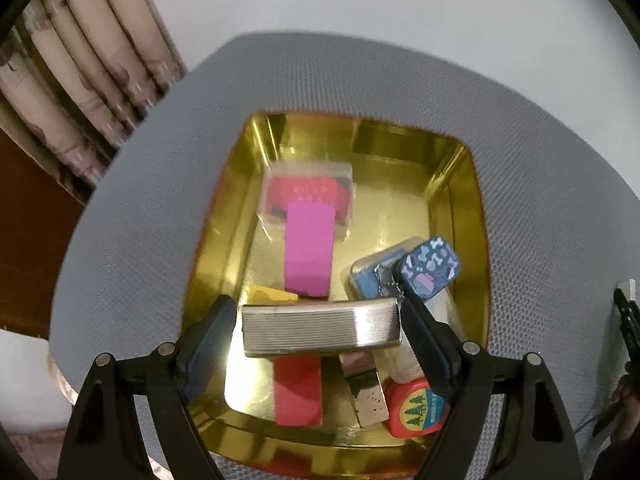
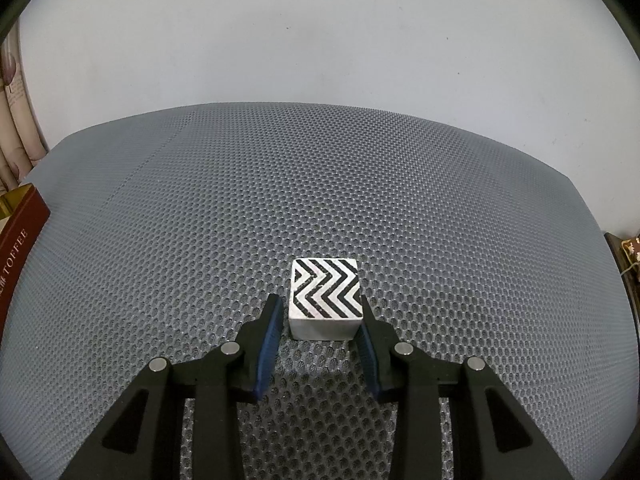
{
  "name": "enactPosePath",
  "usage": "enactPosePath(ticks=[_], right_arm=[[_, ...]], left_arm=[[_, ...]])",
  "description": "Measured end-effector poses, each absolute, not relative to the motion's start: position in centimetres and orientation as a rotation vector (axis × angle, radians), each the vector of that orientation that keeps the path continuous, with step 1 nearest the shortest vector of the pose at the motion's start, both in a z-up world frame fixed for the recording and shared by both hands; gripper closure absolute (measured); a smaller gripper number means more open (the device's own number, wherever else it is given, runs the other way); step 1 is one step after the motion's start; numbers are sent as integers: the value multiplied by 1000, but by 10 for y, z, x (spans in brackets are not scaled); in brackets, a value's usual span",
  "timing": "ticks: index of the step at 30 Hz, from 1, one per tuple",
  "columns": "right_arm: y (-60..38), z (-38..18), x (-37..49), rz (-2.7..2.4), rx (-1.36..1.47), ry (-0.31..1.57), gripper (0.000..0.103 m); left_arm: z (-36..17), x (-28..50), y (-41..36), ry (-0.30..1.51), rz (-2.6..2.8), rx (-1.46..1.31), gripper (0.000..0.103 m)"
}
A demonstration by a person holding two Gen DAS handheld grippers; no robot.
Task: Organize rigid objects
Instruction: 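Carry the silver bar into the gold tin and open the left gripper, then carry the chevron cube into the gold tin and open the right gripper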
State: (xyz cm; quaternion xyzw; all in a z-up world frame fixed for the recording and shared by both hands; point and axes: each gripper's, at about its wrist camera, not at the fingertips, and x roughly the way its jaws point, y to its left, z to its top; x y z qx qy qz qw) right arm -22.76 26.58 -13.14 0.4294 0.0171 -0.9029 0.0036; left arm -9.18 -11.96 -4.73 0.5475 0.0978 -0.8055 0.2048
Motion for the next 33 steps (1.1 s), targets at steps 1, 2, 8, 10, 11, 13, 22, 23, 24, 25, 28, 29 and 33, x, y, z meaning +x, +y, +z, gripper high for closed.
enactPosePath(ticks=[1,2,8,10,11,13,22,23,24,25,28,29,33], right_arm=[[266,-132,-227,-2830,1346,52,67],[266,-131,-228,-2830,1346,52,67],[267,-132,-228,-2829,1355,61,68],[265,-130,-228,-2830,1353,58,73],[263,-129,-226,-2834,1353,66,73],[257,-126,-222,-2829,1356,86,73],[193,-83,-201,-2737,1221,135,73],[182,-77,-199,-2717,1199,139,73],[173,-73,-196,-2705,1181,139,73],[162,-67,-194,-2686,1163,136,73],[126,-53,-184,-2618,1116,126,73],[119,-51,-181,-2604,1106,130,73],[70,-36,-164,-2493,1057,161,73]], left_arm=[[-41,-90,-119,260,-2261,1507,21],[-33,-87,-118,245,-2277,1479,21],[5,-59,-111,138,-2308,1291,17],[11,-46,-110,133,-2305,1246,13],[11,-41,-109,146,-2303,1227,12],[9,-31,-108,175,-2308,1205,12],[-3,-6,-109,116,-2254,1155,12],[-2,-2,-111,116,-2252,1145,12],[-2,1,-114,126,-2253,1143,12],[-2,4,-116,139,-2255,1145,12],[0,15,-125,168,-2238,1135,12],[0,19,-127,164,-2228,1128,12],[-1,30,-133,136,-2198,1105,8]])
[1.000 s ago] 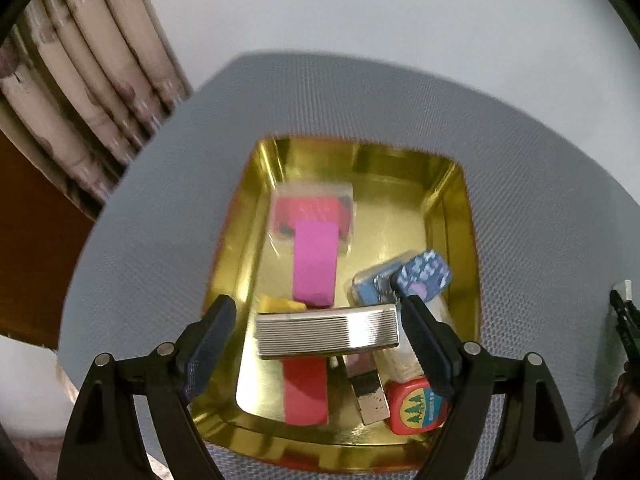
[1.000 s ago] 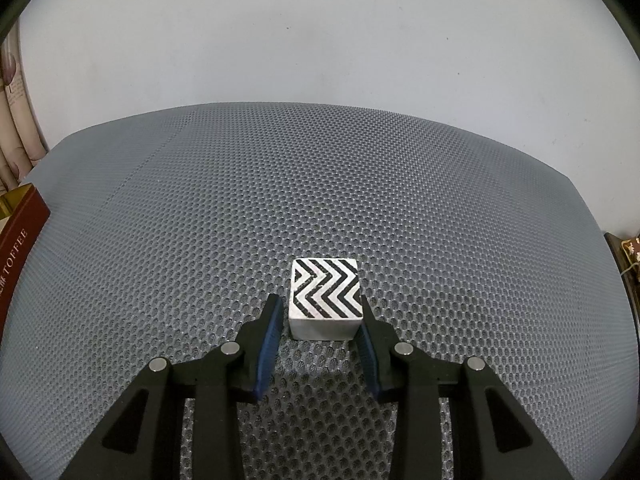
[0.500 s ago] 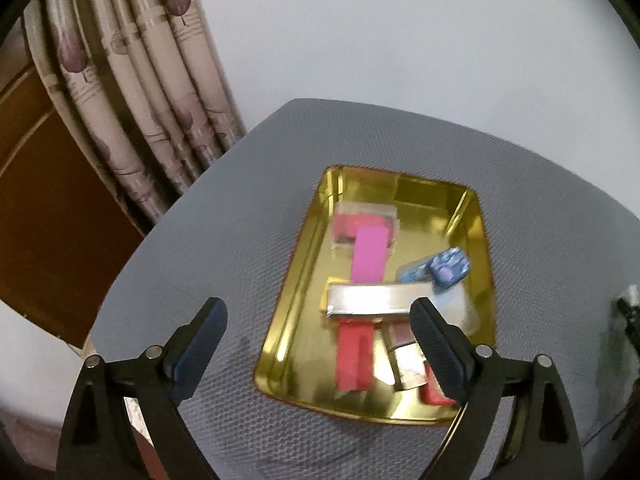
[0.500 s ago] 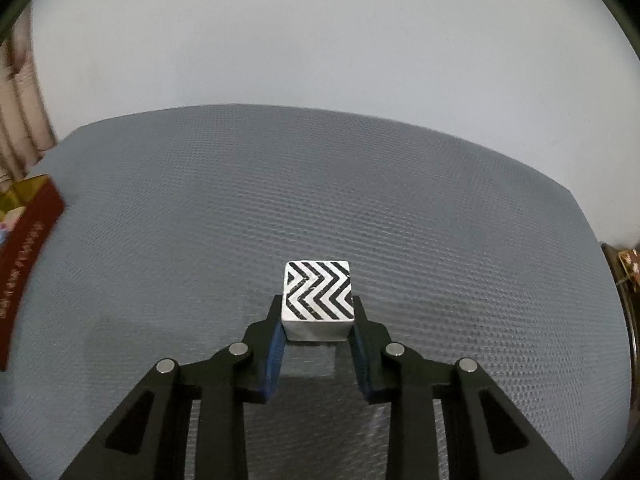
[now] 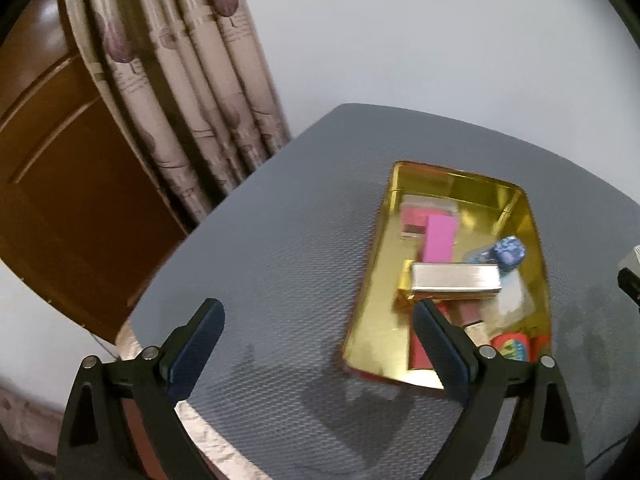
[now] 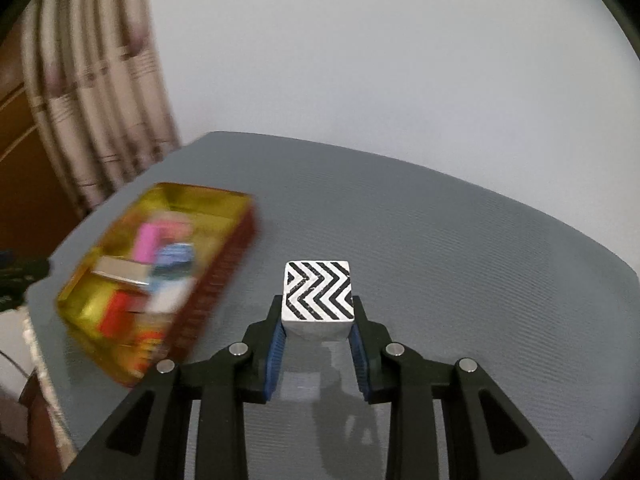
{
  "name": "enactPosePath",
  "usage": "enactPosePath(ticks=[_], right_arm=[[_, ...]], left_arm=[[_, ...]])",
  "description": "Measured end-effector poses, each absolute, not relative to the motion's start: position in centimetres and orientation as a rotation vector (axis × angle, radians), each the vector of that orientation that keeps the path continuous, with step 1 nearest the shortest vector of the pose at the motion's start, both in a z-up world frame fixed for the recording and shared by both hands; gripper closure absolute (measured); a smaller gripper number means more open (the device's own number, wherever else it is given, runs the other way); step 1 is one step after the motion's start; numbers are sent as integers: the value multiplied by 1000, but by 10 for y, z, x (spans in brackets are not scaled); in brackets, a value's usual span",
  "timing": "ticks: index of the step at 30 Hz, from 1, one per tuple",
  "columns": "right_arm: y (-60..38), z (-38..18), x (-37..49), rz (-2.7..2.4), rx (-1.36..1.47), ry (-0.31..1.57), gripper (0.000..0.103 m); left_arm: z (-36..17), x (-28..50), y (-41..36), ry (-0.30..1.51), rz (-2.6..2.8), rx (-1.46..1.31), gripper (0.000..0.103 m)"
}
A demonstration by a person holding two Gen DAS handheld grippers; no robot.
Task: Organize rigid objects
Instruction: 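Carry the chevron cube into the gold tin and open the right gripper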
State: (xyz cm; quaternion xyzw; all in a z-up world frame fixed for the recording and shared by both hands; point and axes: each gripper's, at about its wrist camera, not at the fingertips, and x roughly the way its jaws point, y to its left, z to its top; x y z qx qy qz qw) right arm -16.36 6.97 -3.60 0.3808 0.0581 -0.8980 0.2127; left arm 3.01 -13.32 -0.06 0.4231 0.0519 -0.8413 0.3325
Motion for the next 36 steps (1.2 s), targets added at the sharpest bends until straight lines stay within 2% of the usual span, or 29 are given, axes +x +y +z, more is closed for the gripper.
enactPosePath(ticks=[6,12,22,32,35,36], right_arm=[[6,-16,-151,-2365,1028,201,73],[-38,-26,-148,-2296,1075,252,73],[-58,-47,-145,-2323,1127,325,73],[-69,-67,-153,-2351,1185,291,73],[-71,-65,-155,-2367,1192,285,65],[-71,-64,-155,-2376,1190,287,58]], left_arm=[[-5,44,-143,152,-2179,1100,7],[-12,50,-147,193,-2183,1121,7],[-14,49,-147,228,-2235,1149,7],[-16,48,-146,266,-2258,1155,7],[-17,48,-146,266,-2257,1158,7],[-16,47,-146,265,-2258,1160,7]])
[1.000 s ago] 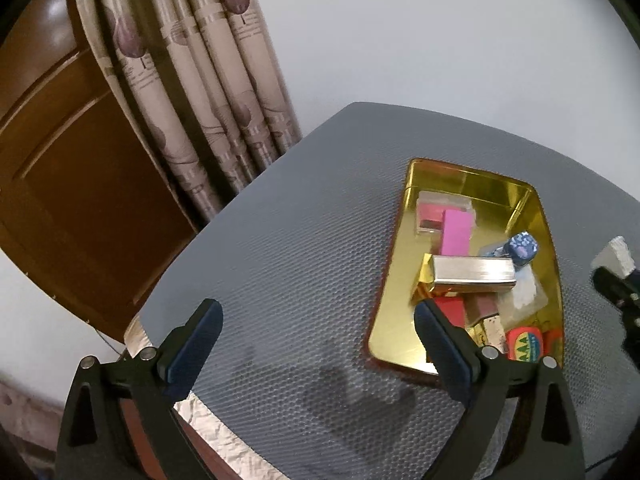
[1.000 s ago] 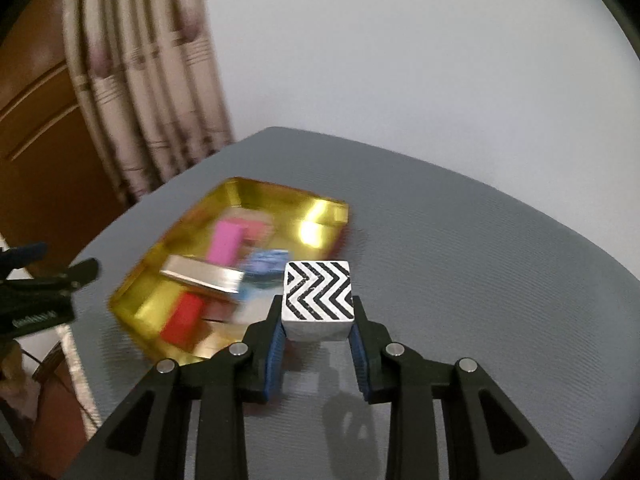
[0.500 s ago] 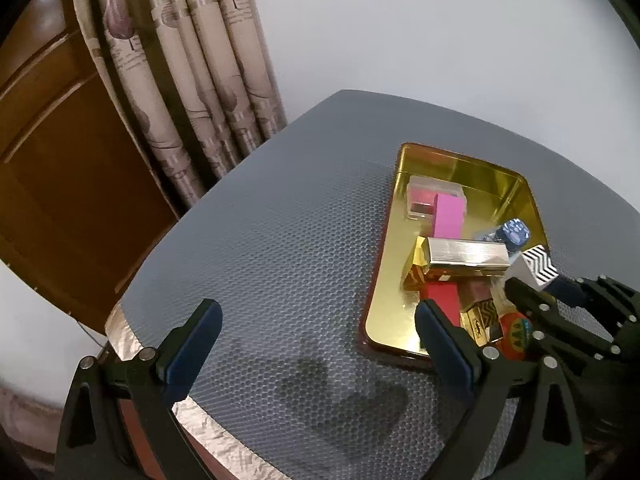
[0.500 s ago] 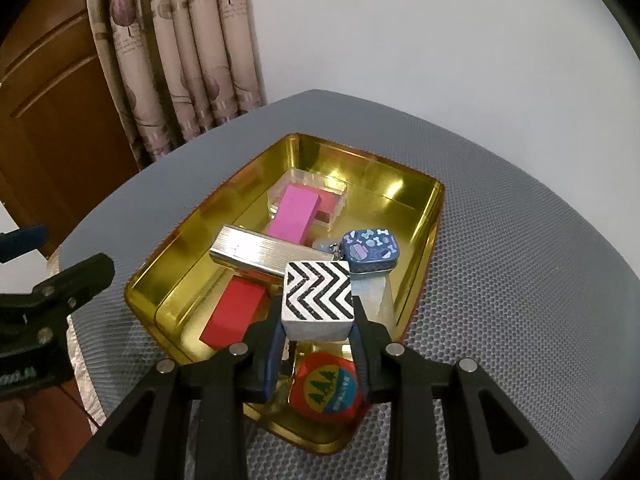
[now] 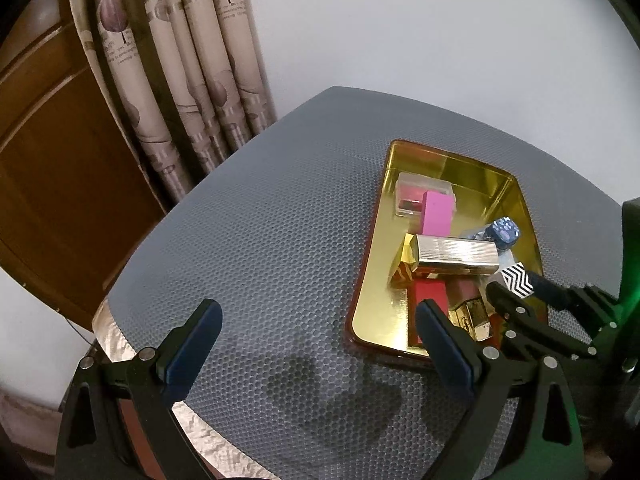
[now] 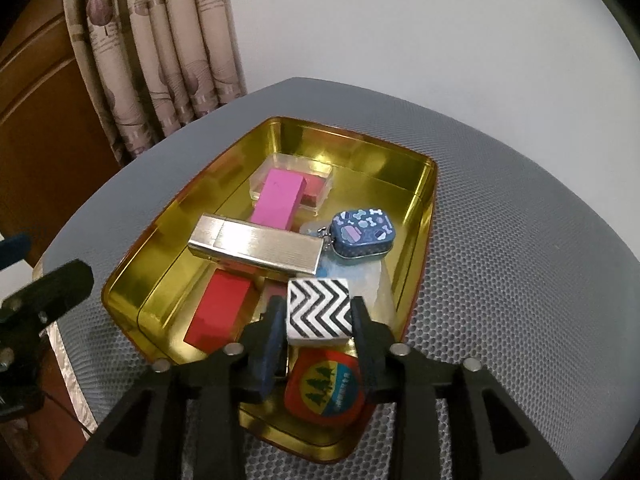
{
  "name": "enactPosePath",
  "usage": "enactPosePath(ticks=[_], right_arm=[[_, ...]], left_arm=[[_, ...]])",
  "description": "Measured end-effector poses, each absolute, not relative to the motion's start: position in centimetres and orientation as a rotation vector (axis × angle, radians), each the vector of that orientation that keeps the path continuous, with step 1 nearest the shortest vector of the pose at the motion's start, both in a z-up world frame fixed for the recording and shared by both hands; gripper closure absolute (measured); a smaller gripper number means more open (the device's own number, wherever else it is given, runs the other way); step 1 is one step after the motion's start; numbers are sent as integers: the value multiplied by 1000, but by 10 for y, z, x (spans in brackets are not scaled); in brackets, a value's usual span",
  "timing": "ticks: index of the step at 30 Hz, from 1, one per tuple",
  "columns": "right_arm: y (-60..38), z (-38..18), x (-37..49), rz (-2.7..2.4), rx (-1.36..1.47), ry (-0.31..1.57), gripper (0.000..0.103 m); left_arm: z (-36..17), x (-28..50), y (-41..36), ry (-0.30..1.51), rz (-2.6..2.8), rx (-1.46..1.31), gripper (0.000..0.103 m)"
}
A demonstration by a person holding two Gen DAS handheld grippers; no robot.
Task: Organize rigid objects
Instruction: 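Carry the chevron cube into the gold tin and open the right gripper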
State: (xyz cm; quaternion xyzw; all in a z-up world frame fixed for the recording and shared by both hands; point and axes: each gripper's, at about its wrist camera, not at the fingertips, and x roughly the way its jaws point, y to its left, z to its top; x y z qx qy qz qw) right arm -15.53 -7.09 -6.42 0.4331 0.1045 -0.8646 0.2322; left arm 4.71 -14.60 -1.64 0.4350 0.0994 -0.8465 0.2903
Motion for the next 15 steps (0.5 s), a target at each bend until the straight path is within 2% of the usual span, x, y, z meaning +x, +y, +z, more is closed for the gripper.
enactPosePath(ticks=[4,15], right_arm=[[-68,-58,-153,-2393,1186,267,42],[-49,-43,-115,-2506,1167,270,34]], left_arm=[[-15,48,-145,275,-2272,1159,7],[-13,47,-137,269,-2315,1155,7]])
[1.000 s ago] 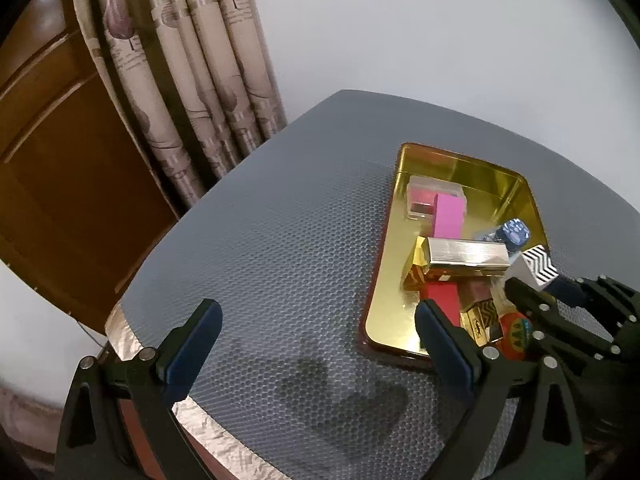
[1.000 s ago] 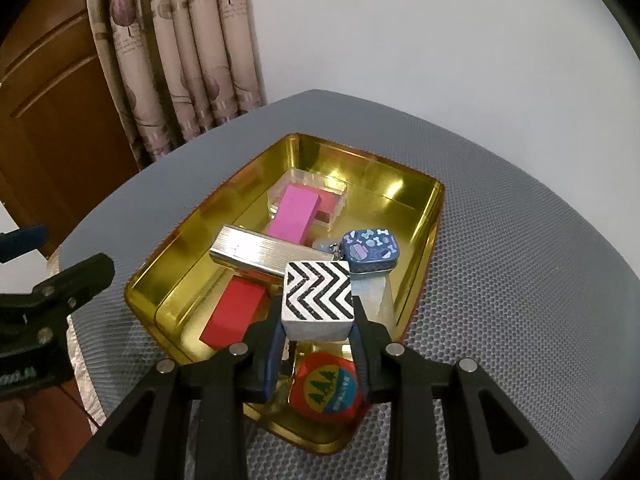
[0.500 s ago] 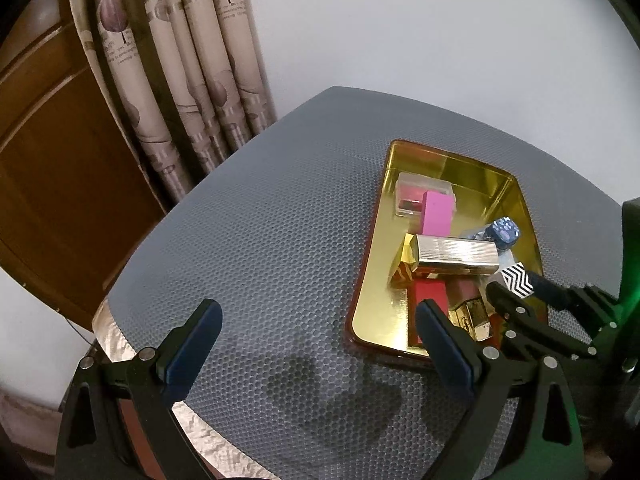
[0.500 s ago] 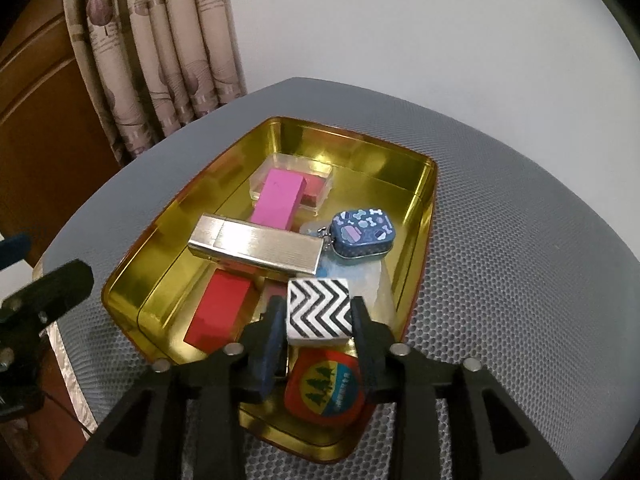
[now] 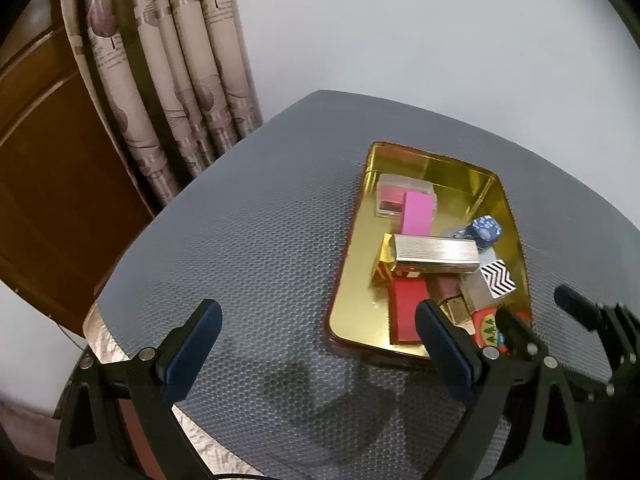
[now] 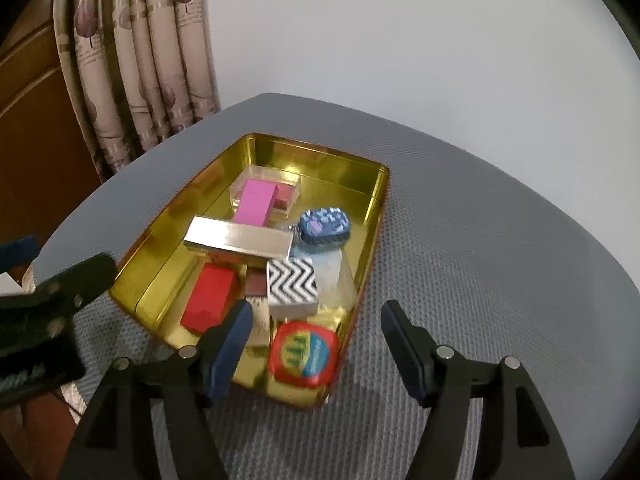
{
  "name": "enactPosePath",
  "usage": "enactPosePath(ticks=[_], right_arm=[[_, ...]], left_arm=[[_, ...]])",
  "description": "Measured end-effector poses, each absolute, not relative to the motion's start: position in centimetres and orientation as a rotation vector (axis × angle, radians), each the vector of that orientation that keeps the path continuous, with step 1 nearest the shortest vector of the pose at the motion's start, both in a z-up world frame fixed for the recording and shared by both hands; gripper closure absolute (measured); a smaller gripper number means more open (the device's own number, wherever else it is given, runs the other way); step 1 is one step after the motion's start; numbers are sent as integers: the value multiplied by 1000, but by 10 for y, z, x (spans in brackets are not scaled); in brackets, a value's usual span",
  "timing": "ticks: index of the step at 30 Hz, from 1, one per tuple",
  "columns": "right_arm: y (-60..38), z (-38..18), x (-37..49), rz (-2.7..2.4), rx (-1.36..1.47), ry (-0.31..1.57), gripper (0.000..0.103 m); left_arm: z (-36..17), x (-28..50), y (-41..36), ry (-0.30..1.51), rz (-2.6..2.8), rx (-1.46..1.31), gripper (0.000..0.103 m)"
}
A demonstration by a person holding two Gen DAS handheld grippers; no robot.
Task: Organize rigid objects
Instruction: 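Carry the chevron cube into the gold tin and open the right gripper, then lift the right gripper up and away from the tin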
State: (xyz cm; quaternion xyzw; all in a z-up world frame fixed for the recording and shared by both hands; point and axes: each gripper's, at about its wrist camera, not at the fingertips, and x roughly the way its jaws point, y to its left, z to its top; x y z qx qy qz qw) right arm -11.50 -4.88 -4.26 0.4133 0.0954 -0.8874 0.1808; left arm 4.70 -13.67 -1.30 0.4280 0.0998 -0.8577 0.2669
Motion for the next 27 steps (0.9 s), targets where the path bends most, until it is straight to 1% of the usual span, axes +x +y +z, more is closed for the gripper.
enactPosePath(ticks=[12,27], right_arm=[[-26,-41,-106,-2538,1193,182,33],[-30,-47,-105,-2503,1194,198,33]], left_arm=[[-11,47,-126,263,-2348,1157,7],[-13,45,-122,249,-2350,1163,7]])
